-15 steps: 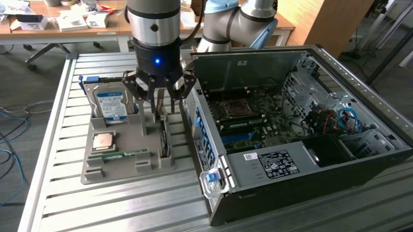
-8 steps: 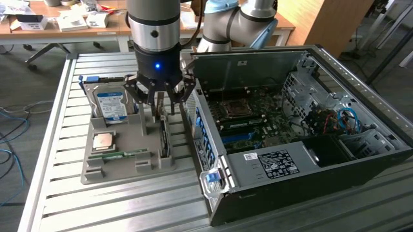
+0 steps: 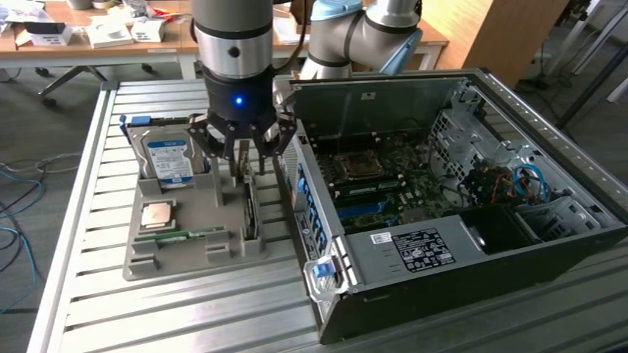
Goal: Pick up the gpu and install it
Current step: 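Pick up the gpu and move the gpu toward the slot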
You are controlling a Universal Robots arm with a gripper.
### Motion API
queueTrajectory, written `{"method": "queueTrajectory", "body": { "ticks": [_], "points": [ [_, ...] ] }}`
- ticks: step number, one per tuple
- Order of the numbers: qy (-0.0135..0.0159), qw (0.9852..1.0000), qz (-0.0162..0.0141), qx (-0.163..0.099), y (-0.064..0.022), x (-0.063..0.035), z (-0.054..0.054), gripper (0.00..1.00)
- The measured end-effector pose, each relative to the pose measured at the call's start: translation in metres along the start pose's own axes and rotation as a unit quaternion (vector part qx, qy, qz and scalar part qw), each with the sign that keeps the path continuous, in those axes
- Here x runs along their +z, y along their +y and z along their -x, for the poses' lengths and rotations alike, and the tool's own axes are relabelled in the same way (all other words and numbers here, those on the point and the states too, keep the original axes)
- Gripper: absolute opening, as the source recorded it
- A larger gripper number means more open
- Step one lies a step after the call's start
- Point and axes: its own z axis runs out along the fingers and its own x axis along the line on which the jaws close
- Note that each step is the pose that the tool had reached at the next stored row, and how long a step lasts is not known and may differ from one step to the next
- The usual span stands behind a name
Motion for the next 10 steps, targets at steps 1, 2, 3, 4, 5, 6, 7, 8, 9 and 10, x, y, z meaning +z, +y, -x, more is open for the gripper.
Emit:
{"method": "queueTrajectory", "body": {
  "ticks": [1,2,3,4,5,6,7,8,9,10],
  "points": [
    [0.0001,1.0,0.0,0.0,0.0005,0.0002,-0.0009,0.47],
    [0.0001,1.0,-0.0001,0.0,0.0008,0.0003,-0.0013,0.47],
    [0.0002,1.0,-0.0002,0.0,0.0008,0.0003,-0.0014,0.47],
    [0.0002,1.0,-0.0002,0.0,0.0008,0.0005,-0.0014,0.47],
    [0.0001,1.0,0.0,0.0,0.0009,0.0013,-0.0015,0.47],
    [0.0,1.0,0.0,0.0,0.001,0.0024,-0.0017,0.47],
    [0.0001,1.0,-0.0001,0.0,0.0011,0.0036,-0.0019,0.47],
    [0.0001,1.0,-0.0001,0.0,0.0011,0.0048,-0.002,0.47],
    [0.0001,1.0,-0.0001,0.0,0.0011,0.0063,-0.0021,0.47],
    [0.0001,1.0,-0.0001,0.0,0.0011,0.008,-0.0022,0.47]
  ]
}}
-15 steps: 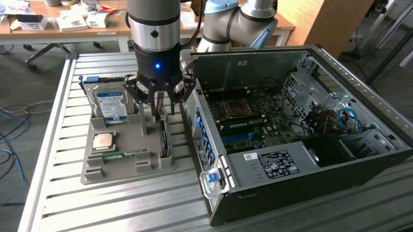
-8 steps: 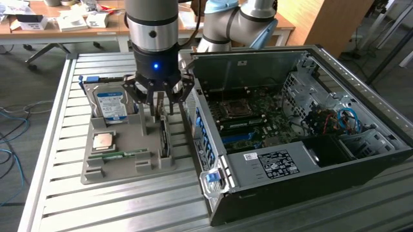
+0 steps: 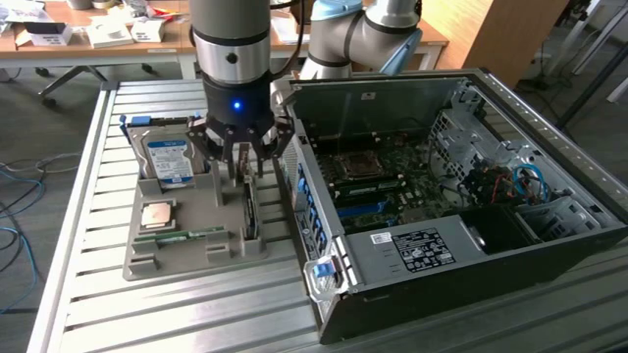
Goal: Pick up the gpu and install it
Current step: 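Pick up the gpu and move the gpu toward the slot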
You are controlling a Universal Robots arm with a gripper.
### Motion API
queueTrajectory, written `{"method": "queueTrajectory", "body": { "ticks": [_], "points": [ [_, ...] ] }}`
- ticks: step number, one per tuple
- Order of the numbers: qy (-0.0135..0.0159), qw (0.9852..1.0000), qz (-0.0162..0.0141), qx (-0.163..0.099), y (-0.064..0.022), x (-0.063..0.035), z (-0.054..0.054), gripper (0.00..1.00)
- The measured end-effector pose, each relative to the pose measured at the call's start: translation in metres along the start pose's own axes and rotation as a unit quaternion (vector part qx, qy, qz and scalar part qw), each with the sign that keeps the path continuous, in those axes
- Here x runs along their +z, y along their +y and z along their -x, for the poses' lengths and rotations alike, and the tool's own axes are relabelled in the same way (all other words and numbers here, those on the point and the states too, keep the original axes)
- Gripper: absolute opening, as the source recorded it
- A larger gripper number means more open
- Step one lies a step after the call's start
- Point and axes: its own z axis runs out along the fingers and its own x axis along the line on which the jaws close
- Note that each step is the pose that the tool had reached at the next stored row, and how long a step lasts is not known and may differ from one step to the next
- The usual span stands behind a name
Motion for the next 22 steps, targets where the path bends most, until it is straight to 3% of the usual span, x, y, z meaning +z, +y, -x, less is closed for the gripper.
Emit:
{"method": "queueTrajectory", "body": {
  "ticks": [16,22],
  "points": [
    [0.0,1.0,0.0,0.0,-0.0012,0.0288,-0.001,0.47],
    [0.0001,1.0,-0.0002,0.0,-0.0015,0.0342,-0.001,0.47]
  ]
}}
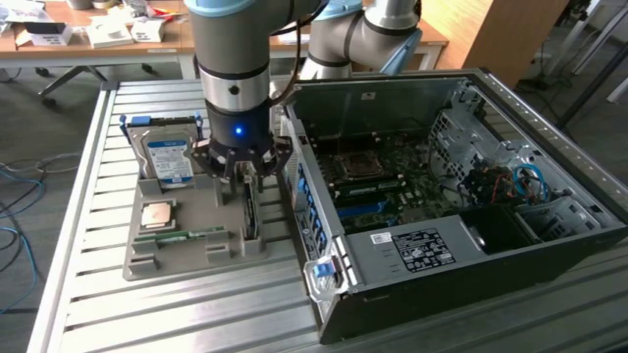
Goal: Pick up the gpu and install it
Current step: 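Pick up the gpu and move the gpu toward the slot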
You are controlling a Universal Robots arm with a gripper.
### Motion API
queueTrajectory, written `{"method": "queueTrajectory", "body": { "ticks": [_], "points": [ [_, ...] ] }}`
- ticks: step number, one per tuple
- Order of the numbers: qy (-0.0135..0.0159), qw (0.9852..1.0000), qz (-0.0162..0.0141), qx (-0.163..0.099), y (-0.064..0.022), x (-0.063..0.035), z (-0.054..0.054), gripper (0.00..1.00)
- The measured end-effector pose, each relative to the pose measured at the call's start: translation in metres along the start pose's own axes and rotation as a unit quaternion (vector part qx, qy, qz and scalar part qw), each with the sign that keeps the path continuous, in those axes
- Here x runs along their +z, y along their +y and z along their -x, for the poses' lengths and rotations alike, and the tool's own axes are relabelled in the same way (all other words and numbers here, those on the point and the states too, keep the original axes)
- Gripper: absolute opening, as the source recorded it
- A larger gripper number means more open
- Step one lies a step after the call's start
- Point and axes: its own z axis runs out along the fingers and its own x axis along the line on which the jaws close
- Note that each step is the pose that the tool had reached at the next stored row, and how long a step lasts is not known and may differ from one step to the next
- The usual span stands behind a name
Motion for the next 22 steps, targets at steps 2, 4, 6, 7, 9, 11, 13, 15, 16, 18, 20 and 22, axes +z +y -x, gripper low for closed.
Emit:
{"method": "queueTrajectory", "body": {
  "ticks": [2,4,6,7,9,11,13,15,16,18,20,22],
  "points": [
    [-0.0002,1.0,0.0002,0.0,0.0002,0.0004,0.001,0.47],
    [-0.0002,1.0,0.0002,0.0,0.0002,0.0006,0.001,0.47],
    [-0.0001,1.0,0.0001,0.0,0.0002,0.0009,0.001,0.47],
    [-0.0002,1.0,0.0002,0.0,0.0002,0.002,0.001,0.47],
    [-0.0001,1.0,0.0002,0.0,0.0,0.005,0.001,0.47],
    [-0.0001,1.0,0.0002,0.0,-0.0001,0.0078,0.001,0.47],
    [-0.0001,1.0,0.0001,0.0,-0.0002,0.0105,0.001,0.47],
    [-0.0001,1.0,0.0001,-0.001,-0.0003,0.0119,0.001,0.47],
    [0.0,1.0,0.0001,-0.002,-0.0002,0.0123,0.001,0.47],
    [0.0001,1.0,0.0001,-0.005,-0.0002,0.0131,0.002,0.47],
    [0.0003,1.0,0.0,-0.008,-0.0002,0.0135,0.002,0.47],
    [0.0003,1.0,0.0,-0.009,-0.0002,0.0135,0.002,0.47]
  ]
}}
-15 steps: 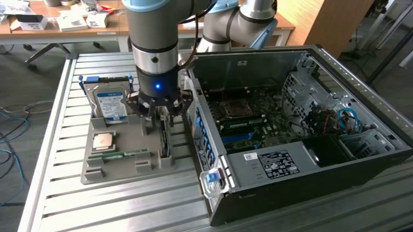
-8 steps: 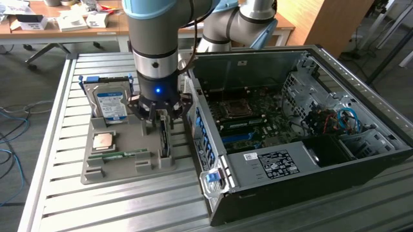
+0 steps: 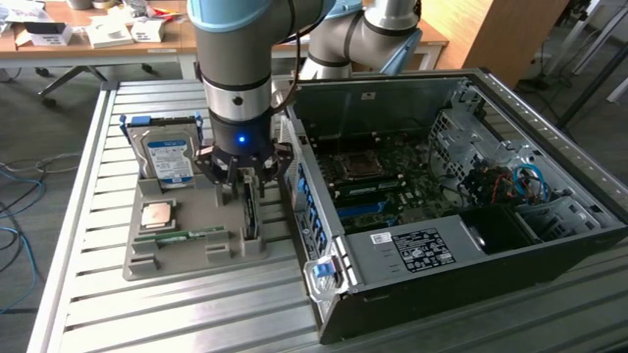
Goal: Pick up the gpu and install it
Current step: 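Pick up the gpu and move the gpu toward the slot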
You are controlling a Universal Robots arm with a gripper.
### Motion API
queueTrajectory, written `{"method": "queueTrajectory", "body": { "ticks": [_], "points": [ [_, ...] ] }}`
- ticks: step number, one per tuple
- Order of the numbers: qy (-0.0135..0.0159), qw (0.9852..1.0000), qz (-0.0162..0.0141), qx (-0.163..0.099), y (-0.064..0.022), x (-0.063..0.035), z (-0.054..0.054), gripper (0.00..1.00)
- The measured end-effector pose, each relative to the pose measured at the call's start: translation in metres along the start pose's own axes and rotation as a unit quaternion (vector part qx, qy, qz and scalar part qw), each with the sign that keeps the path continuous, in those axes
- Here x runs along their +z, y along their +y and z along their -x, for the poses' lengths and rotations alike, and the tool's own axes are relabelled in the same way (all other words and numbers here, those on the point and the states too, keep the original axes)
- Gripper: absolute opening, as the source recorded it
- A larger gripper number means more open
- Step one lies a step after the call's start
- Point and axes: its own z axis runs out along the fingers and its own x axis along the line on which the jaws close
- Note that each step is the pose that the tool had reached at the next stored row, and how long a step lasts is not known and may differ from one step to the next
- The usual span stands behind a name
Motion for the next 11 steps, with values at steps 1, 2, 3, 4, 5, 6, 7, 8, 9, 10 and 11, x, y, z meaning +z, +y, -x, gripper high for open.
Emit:
{"method": "queueTrajectory", "body": {
  "ticks": [1,2,3,4,5,6,7,8,9,10,11],
  "points": [
    [-0.0001,1.0,0.0001,0.0,0.0,0.0002,0.0001,0.47],
    [-0.0002,1.0,0.0003,-0.001,0.0,0.0008,0.0001,0.47],
    [-0.0001,1.0,0.0003,-0.002,0.0,0.0014,0.0001,0.47],
    [0.0,1.0,0.0002,-0.003,0.0,0.002,0.0,0.47],
    [0.0,1.0,0.0002,-0.003,-0.0001,0.0029,0.0,0.47],
    [0.0001,1.0,0.0002,-0.004,-0.0001,0.0043,0.0,0.47],
    [0.0001,1.0,0.0002,-0.004,-0.0002,0.006,-0.0001,0.47],
    [0.0001,1.0,0.0001,-0.004,-0.0003,0.0075,-0.0001,0.47],
    [0.0001,1.0,0.0002,-0.005,-0.0004,0.0088,-0.0002,0.47],
    [0.0001,1.0,0.0002,-0.005,-0.0004,0.0096,-0.0002,0.47],
    [0.0002,1.0,0.0001,-0.005,-0.0004,0.0096,-0.0002,0.47]
  ]
}}
